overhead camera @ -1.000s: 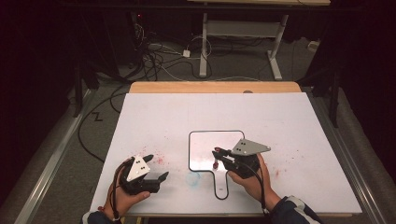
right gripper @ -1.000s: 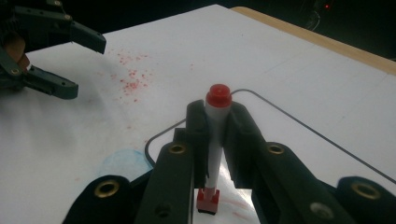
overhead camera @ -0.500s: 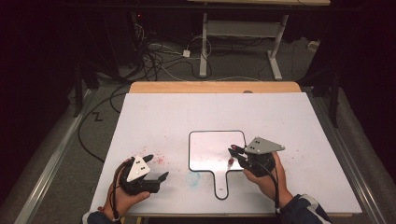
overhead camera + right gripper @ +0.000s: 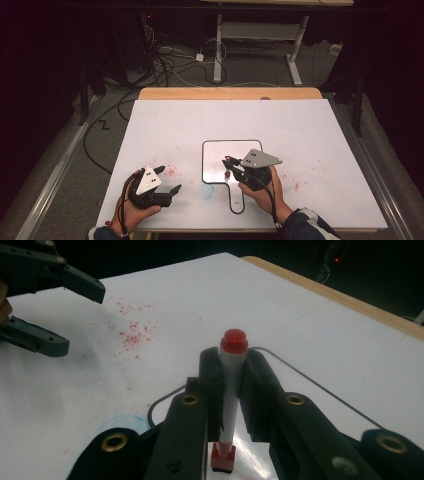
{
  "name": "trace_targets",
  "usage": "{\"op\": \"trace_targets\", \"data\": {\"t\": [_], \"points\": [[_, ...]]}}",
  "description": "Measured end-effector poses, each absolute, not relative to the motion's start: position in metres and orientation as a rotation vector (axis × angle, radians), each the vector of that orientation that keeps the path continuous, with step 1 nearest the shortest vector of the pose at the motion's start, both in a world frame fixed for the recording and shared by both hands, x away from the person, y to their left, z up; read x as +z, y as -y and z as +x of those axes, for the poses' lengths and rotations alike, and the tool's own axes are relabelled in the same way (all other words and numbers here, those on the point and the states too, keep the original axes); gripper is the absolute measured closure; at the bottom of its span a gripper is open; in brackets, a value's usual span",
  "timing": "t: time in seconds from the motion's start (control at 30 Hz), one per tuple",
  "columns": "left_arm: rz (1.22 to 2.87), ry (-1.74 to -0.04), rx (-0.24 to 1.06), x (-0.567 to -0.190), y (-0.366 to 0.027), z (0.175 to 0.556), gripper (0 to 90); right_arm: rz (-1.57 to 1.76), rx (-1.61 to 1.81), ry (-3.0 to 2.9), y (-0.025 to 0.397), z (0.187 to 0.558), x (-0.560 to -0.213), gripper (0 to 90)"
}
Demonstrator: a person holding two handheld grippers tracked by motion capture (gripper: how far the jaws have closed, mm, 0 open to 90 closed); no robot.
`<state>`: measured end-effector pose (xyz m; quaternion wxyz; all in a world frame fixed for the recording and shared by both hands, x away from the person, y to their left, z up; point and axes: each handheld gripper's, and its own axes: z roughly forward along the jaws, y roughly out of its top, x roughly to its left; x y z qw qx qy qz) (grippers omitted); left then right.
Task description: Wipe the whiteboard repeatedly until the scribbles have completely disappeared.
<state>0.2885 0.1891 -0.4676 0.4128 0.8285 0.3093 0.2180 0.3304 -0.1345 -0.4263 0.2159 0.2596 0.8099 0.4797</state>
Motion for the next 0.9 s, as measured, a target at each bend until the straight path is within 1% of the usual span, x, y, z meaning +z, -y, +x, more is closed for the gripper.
{"op": "trace_targets", "data": {"t": [0.07, 0.23, 0.3, 0.4, 0.53, 0.67, 0.77, 0.9], "points": [[2.085, -0.781, 0.545, -0.468, -0.190, 0.288, 19.3, 0.733, 1.316, -2.255, 0.137, 0.333, -0.424, 81.3], [2.077, -0.786, 0.547, -0.468, -0.190, 0.288, 19.3, 0.812, 1.174, -2.192, 0.158, 0.345, -0.419, 81.3], [2.083, -0.783, 0.548, -0.467, -0.190, 0.288, 19.3, 0.835, 1.207, -2.198, 0.162, 0.347, -0.419, 81.3], [2.084, -0.783, 0.544, -0.468, -0.188, 0.288, 19.3, 0.810, 1.297, -2.243, 0.155, 0.343, -0.421, 81.3], [2.088, -0.779, 0.541, -0.468, -0.189, 0.288, 19.3, 0.760, 1.295, -2.298, 0.141, 0.331, -0.420, 81.3], [2.087, -0.778, 0.540, -0.468, -0.189, 0.288, 19.3, 0.763, 1.175, -2.235, 0.149, 0.334, -0.418, 81.3], [2.085, -0.777, 0.540, -0.468, -0.189, 0.288, 19.3, 0.832, 1.220, -2.245, 0.158, 0.338, -0.417, 81.3], [2.087, -0.777, 0.538, -0.468, -0.188, 0.289, 19.3, 0.799, 1.323, -2.319, 0.147, 0.329, -0.419, 81.3]]}}
